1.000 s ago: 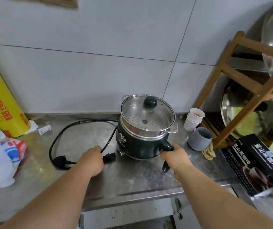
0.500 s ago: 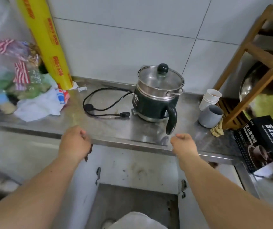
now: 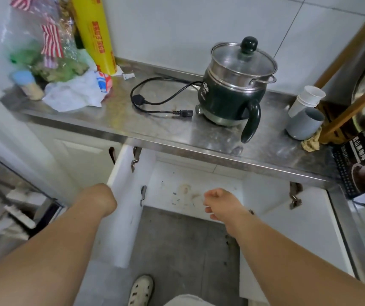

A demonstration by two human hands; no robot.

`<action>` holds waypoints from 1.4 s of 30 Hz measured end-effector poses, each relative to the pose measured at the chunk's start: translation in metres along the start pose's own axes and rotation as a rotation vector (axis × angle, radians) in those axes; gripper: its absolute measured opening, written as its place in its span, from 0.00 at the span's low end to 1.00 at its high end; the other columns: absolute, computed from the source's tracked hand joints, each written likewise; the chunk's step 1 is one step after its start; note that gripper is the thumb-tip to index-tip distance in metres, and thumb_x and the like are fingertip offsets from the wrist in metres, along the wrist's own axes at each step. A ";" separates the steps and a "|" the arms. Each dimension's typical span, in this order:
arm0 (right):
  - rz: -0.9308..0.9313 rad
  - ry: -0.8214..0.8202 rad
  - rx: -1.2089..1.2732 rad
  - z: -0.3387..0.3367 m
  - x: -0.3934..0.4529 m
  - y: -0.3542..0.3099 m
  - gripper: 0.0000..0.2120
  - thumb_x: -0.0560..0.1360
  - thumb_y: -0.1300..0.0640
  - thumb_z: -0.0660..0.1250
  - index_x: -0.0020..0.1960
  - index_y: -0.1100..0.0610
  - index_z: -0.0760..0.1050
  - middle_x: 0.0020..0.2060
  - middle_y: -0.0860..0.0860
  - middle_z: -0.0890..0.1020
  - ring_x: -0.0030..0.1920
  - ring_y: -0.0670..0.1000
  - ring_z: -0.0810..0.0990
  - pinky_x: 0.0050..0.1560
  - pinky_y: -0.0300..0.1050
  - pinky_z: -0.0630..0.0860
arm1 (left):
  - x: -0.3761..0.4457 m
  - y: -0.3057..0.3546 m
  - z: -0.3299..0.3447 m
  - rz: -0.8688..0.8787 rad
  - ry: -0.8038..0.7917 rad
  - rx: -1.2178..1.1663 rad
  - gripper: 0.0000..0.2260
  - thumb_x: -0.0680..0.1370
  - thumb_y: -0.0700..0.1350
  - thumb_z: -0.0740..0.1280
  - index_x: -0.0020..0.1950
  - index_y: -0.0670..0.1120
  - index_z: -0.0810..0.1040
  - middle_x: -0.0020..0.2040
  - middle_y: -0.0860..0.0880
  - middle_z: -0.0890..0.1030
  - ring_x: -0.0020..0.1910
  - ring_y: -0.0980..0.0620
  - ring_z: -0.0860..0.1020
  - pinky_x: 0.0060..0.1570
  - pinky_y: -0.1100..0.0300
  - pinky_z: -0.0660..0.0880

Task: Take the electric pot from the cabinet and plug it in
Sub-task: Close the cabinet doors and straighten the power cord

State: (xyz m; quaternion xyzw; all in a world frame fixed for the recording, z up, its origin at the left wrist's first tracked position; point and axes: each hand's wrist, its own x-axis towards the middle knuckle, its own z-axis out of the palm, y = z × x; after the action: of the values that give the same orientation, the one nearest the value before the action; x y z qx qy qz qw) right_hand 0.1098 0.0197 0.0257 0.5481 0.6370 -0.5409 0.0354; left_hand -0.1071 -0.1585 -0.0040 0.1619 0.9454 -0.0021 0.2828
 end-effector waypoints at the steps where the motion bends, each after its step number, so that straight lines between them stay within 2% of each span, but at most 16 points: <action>1: -0.004 -0.020 -0.023 0.006 0.001 0.001 0.09 0.75 0.55 0.62 0.54 0.53 0.76 0.47 0.51 0.81 0.52 0.54 0.81 0.58 0.51 0.78 | -0.002 0.006 0.000 0.013 -0.007 0.014 0.17 0.75 0.39 0.61 0.63 0.36 0.72 0.62 0.38 0.77 0.60 0.41 0.77 0.55 0.56 0.74; 3: -0.002 -0.092 -0.063 0.018 0.001 0.002 0.12 0.74 0.55 0.63 0.57 0.52 0.75 0.49 0.50 0.81 0.52 0.52 0.81 0.59 0.50 0.78 | -0.005 0.023 0.005 0.029 -0.052 -0.048 0.16 0.74 0.36 0.60 0.61 0.34 0.72 0.60 0.36 0.78 0.56 0.39 0.80 0.50 0.54 0.77; 7: 0.012 -0.193 -0.134 0.027 0.002 0.007 0.16 0.74 0.54 0.64 0.61 0.53 0.74 0.55 0.51 0.80 0.58 0.53 0.78 0.63 0.51 0.75 | -0.002 0.059 0.019 -0.013 -0.262 -0.504 0.13 0.73 0.33 0.62 0.57 0.32 0.70 0.51 0.32 0.79 0.43 0.35 0.83 0.41 0.41 0.81; 9: 0.024 -0.199 -0.174 0.023 0.002 0.008 0.18 0.75 0.55 0.63 0.65 0.54 0.73 0.59 0.52 0.79 0.60 0.53 0.77 0.64 0.49 0.74 | -0.003 0.079 0.026 -0.063 -0.332 -0.766 0.15 0.74 0.37 0.66 0.58 0.34 0.69 0.48 0.35 0.78 0.36 0.37 0.82 0.31 0.47 0.82; 11: 0.019 -0.199 -0.233 0.017 0.003 0.009 0.19 0.76 0.56 0.62 0.67 0.53 0.72 0.57 0.52 0.78 0.57 0.52 0.77 0.56 0.44 0.76 | -0.005 0.103 0.032 -0.050 -0.380 -0.940 0.13 0.75 0.39 0.66 0.58 0.36 0.71 0.45 0.39 0.76 0.34 0.42 0.81 0.26 0.55 0.80; 14: -0.007 -0.099 -0.236 0.004 0.004 0.009 0.25 0.76 0.56 0.62 0.72 0.50 0.63 0.59 0.54 0.76 0.51 0.53 0.75 0.48 0.43 0.73 | -0.011 0.142 0.036 0.029 -0.493 -1.079 0.06 0.75 0.34 0.61 0.50 0.38 0.76 0.45 0.41 0.76 0.38 0.46 0.79 0.35 0.56 0.82; 17: -0.007 0.018 -0.135 -0.017 0.008 0.011 0.28 0.76 0.54 0.63 0.74 0.48 0.60 0.68 0.52 0.72 0.60 0.54 0.76 0.57 0.45 0.75 | -0.012 0.167 0.037 0.040 -0.590 -1.258 0.08 0.75 0.32 0.59 0.51 0.35 0.74 0.51 0.35 0.77 0.41 0.43 0.80 0.31 0.57 0.81; 19: 0.012 0.070 -0.088 -0.034 0.005 0.019 0.27 0.77 0.55 0.61 0.75 0.49 0.59 0.72 0.48 0.69 0.65 0.54 0.73 0.61 0.45 0.72 | -0.012 0.178 0.035 0.033 -0.608 -1.363 0.06 0.75 0.31 0.57 0.49 0.35 0.71 0.53 0.34 0.74 0.42 0.41 0.79 0.39 0.53 0.81; 21: 0.041 0.143 -0.070 -0.051 0.001 0.032 0.26 0.77 0.55 0.60 0.75 0.50 0.60 0.72 0.48 0.69 0.65 0.53 0.73 0.63 0.44 0.71 | -0.012 0.182 0.031 0.045 -0.597 -1.438 0.08 0.76 0.29 0.54 0.52 0.35 0.70 0.56 0.33 0.72 0.48 0.39 0.79 0.50 0.51 0.77; 23: 0.093 0.250 -0.075 -0.073 -0.006 0.053 0.26 0.77 0.56 0.61 0.74 0.52 0.62 0.68 0.53 0.73 0.62 0.56 0.76 0.60 0.46 0.73 | -0.015 0.189 0.033 0.045 -0.547 -1.453 0.15 0.76 0.28 0.53 0.62 0.33 0.68 0.61 0.34 0.72 0.58 0.38 0.78 0.56 0.50 0.75; 25: 0.142 0.374 -0.079 -0.095 -0.011 0.074 0.25 0.76 0.56 0.61 0.72 0.53 0.64 0.65 0.57 0.74 0.57 0.58 0.78 0.53 0.48 0.76 | -0.023 0.198 0.037 0.038 -0.511 -1.384 0.16 0.77 0.28 0.50 0.62 0.32 0.68 0.62 0.39 0.73 0.64 0.39 0.75 0.59 0.47 0.74; 28: 0.226 0.533 -0.118 -0.130 -0.026 0.108 0.25 0.76 0.56 0.60 0.72 0.54 0.64 0.67 0.57 0.69 0.55 0.59 0.78 0.47 0.45 0.75 | -0.050 0.219 0.052 0.030 -0.519 -1.189 0.14 0.77 0.30 0.51 0.59 0.36 0.70 0.57 0.40 0.73 0.60 0.39 0.76 0.51 0.46 0.77; 31: 0.324 0.614 -0.191 -0.149 -0.039 0.132 0.25 0.76 0.53 0.60 0.73 0.52 0.63 0.72 0.55 0.62 0.65 0.59 0.71 0.57 0.48 0.73 | -0.074 0.230 0.067 0.062 -0.518 -1.019 0.16 0.76 0.32 0.55 0.63 0.38 0.69 0.55 0.40 0.71 0.54 0.40 0.76 0.45 0.48 0.76; 33: 0.397 0.635 -0.227 -0.155 -0.046 0.143 0.26 0.75 0.51 0.60 0.73 0.50 0.63 0.73 0.54 0.62 0.70 0.58 0.65 0.67 0.54 0.67 | -0.085 0.234 0.078 0.077 -0.509 -0.983 0.18 0.76 0.33 0.57 0.66 0.38 0.67 0.51 0.43 0.71 0.51 0.41 0.74 0.46 0.48 0.75; 35: 0.451 0.611 -0.249 -0.159 -0.053 0.150 0.27 0.74 0.51 0.60 0.73 0.49 0.62 0.72 0.54 0.64 0.71 0.58 0.63 0.71 0.57 0.61 | -0.096 0.237 0.086 0.077 -0.517 -0.986 0.20 0.76 0.33 0.58 0.68 0.38 0.65 0.53 0.43 0.68 0.51 0.42 0.75 0.47 0.48 0.76; 42: 0.505 0.497 -0.269 -0.164 -0.051 0.151 0.28 0.71 0.45 0.58 0.70 0.49 0.64 0.67 0.56 0.68 0.68 0.60 0.63 0.65 0.59 0.62 | -0.109 0.232 0.093 0.110 -0.514 -0.964 0.20 0.76 0.34 0.59 0.68 0.39 0.66 0.58 0.44 0.72 0.53 0.42 0.77 0.51 0.49 0.77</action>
State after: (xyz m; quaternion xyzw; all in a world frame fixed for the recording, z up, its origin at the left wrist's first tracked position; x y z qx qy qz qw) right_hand 0.3306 0.0775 0.0276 0.7929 0.5361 -0.2773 0.0837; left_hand 0.0999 0.0188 -0.0036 0.0574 0.7299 0.4064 0.5466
